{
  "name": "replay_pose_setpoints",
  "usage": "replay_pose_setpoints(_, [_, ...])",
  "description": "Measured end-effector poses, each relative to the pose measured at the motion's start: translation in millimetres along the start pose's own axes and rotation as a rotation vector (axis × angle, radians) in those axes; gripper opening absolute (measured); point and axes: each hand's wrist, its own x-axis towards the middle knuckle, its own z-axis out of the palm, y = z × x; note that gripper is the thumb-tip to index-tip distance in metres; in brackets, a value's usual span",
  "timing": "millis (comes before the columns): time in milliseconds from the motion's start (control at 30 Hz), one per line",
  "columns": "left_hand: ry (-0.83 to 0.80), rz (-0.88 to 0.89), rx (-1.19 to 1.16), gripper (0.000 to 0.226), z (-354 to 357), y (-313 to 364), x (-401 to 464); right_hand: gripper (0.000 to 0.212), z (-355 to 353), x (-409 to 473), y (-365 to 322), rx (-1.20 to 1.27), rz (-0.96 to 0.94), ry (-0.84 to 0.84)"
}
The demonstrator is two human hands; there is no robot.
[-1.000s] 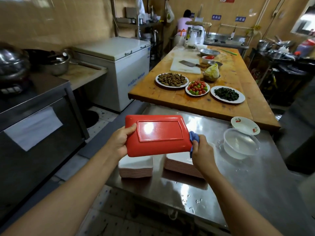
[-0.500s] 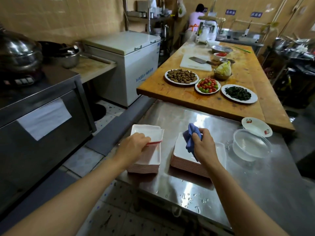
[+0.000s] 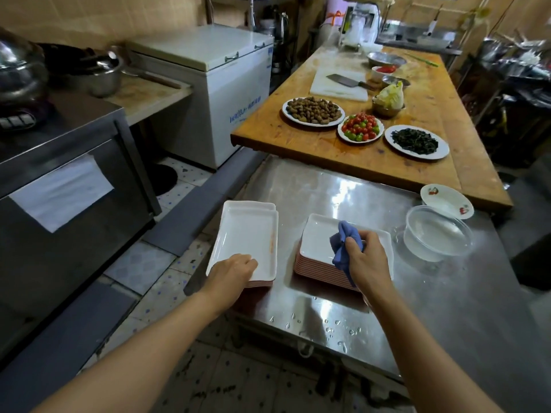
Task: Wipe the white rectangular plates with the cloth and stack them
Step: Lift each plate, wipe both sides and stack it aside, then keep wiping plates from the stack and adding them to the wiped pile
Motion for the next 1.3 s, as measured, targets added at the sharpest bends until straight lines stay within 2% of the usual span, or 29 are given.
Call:
replay_pose_setpoints(167, [-0.019,-0.021,-0.029,0.008,6.7,-10.1,10.9,0.02,-2.0,1.2,3.0,0.015,0.041,-0.016])
replay_pose_setpoints(400, [-0.114,-0.048,-0.052,0.043,16.9,-15.7,23.4,0.013,1.7,-3.1,6.1,0.023,0.066,0.011])
replay_pose_setpoints(633, [-0.106,-0.108,-0.083,0.046,-1.6,-2.8,36.0,0.019,-3.6,-1.8,-2.4,0.02,0.059,0.057])
replay_pose_setpoints(767, [-0.001,-0.13,-0.519,0.042,-21.9,31.4,52.0,0.018,-13.8,2.7,-15.4,0.064,0.058,0.076])
replay_pose_setpoints(833, [-0.086,-0.162,-0.855,0.033,-36.9,55.5,60.6,0.01,-20.9,4.2,-21.9,0.068,0.036,0.106])
replay_pose_setpoints(900, [-0.372,-0.247,-1.281,0.029,-50.2,80.8,66.6,0.01,-29.5,5.7,-26.9,0.058,0.01,0.152])
replay_pose_setpoints(1000, [-0.875,-0.375,-1.761,0.053,-60.4,112.7,74.7,0.01,-42.7,5.6,-30.6,0.088,0.023,0.198])
replay_pose_setpoints(1100, [-1.124,-0.472,-2.184,0.074,-64.3,138.3,88.7,0.016,-55.4,1.9,-31.7,0.093,0.025,0.23])
replay_pose_setpoints(1167, [-1.186,-0.555,-2.345,0.075,-70.5,154.3,99.2,0.016,-65.5,-1.5,-31.1,0.065,-0.002,0.218])
replay_pose_setpoints(1233, [-1.192,-0.574,-2.372,0.055,-77.2,169.2,110.2,0.018,-76.2,-3.7,-29.4,0.068,-0.06,0.131])
replay_pose_setpoints(1300, [-1.165,-0.527,-2.309,0.033,-80.3,183.5,121.1,0.038,-87.0,-3.8,-28.4,0.106,-0.125,0.004])
